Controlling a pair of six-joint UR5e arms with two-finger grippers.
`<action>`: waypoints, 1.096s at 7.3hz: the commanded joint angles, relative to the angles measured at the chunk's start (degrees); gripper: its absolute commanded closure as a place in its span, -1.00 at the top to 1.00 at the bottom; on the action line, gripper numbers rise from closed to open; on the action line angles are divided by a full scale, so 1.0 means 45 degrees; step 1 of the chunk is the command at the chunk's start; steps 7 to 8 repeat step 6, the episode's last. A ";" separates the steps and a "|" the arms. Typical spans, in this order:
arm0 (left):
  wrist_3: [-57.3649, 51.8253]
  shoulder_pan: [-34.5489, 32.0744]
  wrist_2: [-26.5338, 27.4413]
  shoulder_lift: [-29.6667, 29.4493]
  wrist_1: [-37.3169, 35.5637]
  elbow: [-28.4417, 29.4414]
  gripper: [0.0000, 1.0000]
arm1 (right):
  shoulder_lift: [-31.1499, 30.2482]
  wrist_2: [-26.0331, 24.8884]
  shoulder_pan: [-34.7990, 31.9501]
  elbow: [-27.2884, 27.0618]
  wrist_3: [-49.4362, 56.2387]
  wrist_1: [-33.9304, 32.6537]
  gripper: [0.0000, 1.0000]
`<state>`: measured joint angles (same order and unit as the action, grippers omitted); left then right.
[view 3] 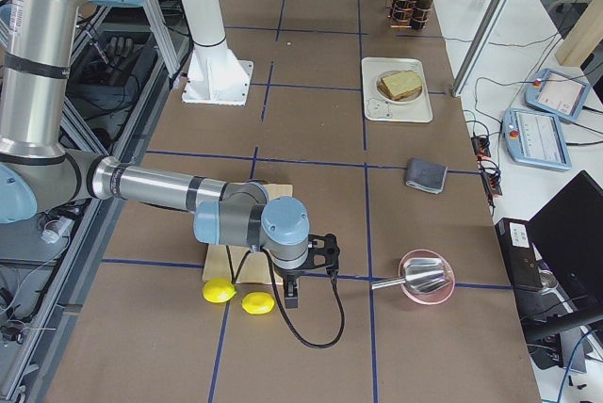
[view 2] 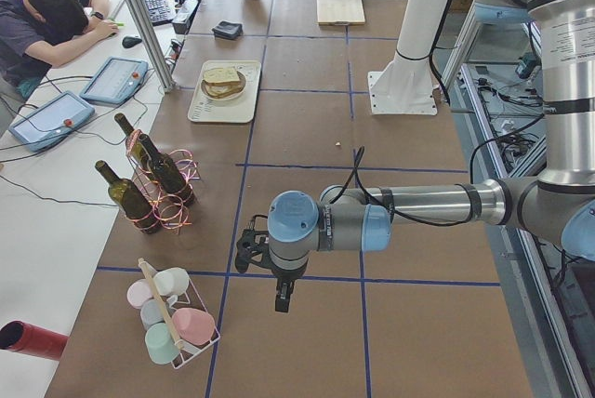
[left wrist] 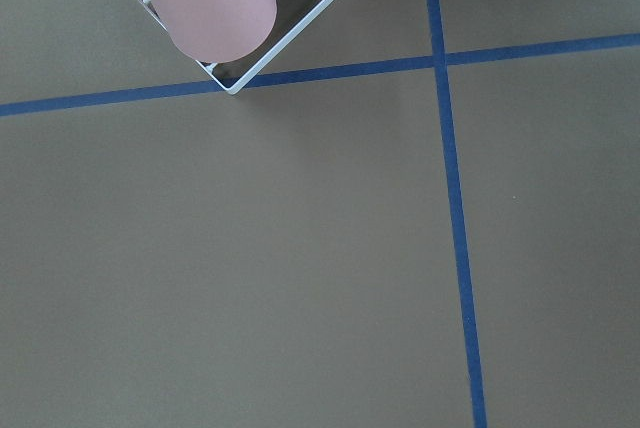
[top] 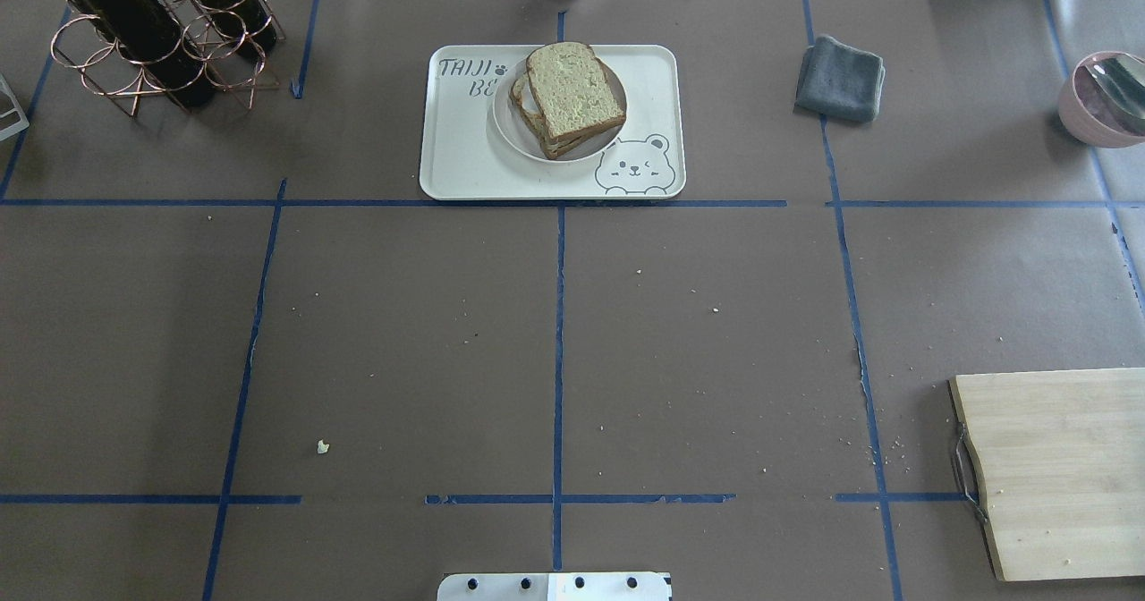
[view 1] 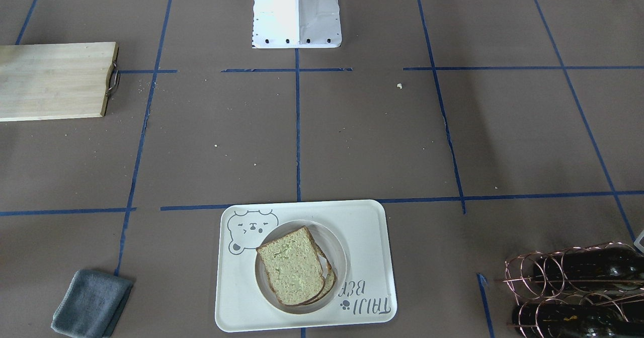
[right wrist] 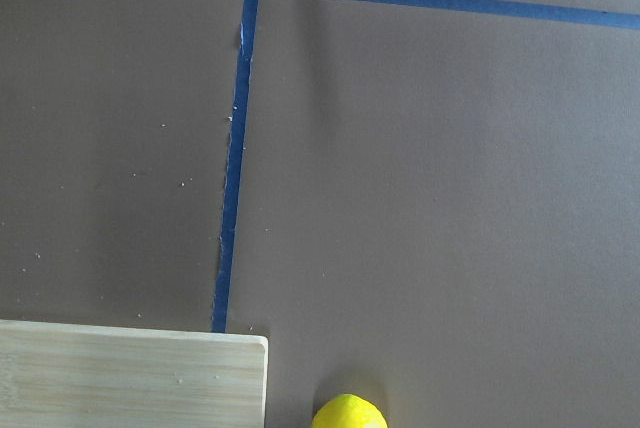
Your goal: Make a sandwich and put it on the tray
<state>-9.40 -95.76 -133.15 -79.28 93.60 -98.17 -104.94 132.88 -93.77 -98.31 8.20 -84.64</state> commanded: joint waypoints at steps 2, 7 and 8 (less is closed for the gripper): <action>0.0000 0.0010 -0.0020 0.0001 0.0039 -0.0021 1.00 | -0.0020 0.0003 -0.0003 -0.0028 -0.0006 0.0000 1.00; 0.0000 0.0069 0.0000 0.0001 0.0117 -0.0060 1.00 | -0.0098 0.0022 -0.0003 -0.0223 0.0013 0.0000 1.00; 0.0000 0.0069 0.0000 0.0001 0.0117 -0.0060 1.00 | -0.0098 0.0022 -0.0003 -0.0223 0.0013 0.0000 1.00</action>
